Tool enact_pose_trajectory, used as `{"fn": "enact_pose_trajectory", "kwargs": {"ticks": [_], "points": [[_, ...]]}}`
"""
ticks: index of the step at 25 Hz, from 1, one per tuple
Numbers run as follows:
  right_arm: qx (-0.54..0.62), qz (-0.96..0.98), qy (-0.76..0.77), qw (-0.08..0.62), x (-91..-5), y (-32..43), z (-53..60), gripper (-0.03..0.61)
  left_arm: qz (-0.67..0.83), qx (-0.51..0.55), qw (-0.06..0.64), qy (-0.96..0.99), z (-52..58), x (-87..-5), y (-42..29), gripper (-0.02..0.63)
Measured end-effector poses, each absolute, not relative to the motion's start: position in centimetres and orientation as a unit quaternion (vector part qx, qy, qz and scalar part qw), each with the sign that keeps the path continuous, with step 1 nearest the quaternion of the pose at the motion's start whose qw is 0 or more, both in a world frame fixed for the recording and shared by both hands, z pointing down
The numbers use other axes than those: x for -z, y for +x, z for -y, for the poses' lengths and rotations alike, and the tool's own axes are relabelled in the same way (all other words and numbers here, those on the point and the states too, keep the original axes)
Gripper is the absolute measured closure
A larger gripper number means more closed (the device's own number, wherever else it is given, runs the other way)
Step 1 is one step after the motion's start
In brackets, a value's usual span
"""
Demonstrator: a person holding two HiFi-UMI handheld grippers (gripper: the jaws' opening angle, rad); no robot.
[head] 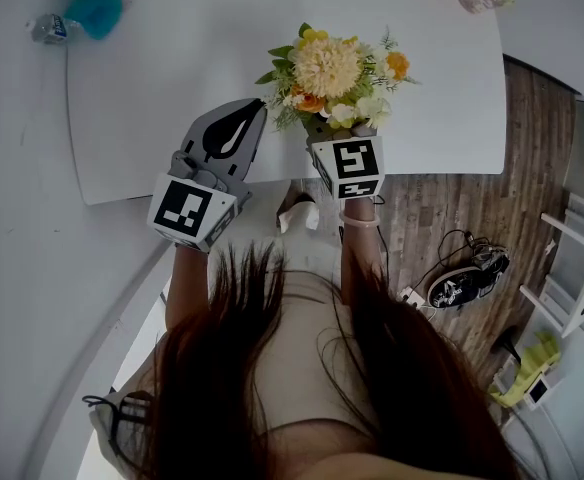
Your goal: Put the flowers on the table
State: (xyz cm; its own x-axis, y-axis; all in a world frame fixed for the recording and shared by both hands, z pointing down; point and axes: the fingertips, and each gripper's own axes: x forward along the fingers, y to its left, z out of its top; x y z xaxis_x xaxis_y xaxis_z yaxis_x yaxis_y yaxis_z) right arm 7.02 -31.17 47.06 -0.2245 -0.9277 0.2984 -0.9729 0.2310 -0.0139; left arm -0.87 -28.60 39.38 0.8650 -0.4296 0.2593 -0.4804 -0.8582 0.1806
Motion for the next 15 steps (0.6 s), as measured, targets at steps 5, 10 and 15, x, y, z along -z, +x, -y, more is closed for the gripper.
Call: {"fn": "enact_pose_trajectory", "kwargs": {"ticks": [5,10,15], "points": [[-0.098,0.777,0.612,0.112,-47.2,7.0,31.3,0.321,0.242,-0.099,0.121,0.958,28.8,-39.5,-1.1,0.609],[-0.099,0.776,0.613,0.111,-47.3,7.0,31.3,0.322,0.244,-0.102,0.122,0.957,28.9,-39.7,-1.4,0.609],[-0.095,0.775,0.615,0.106,-47.2,7.5,28.9,0.321,0.247,-0.100,0.117,0.957,26.5,-39.6,-1.2,0.610]]}}
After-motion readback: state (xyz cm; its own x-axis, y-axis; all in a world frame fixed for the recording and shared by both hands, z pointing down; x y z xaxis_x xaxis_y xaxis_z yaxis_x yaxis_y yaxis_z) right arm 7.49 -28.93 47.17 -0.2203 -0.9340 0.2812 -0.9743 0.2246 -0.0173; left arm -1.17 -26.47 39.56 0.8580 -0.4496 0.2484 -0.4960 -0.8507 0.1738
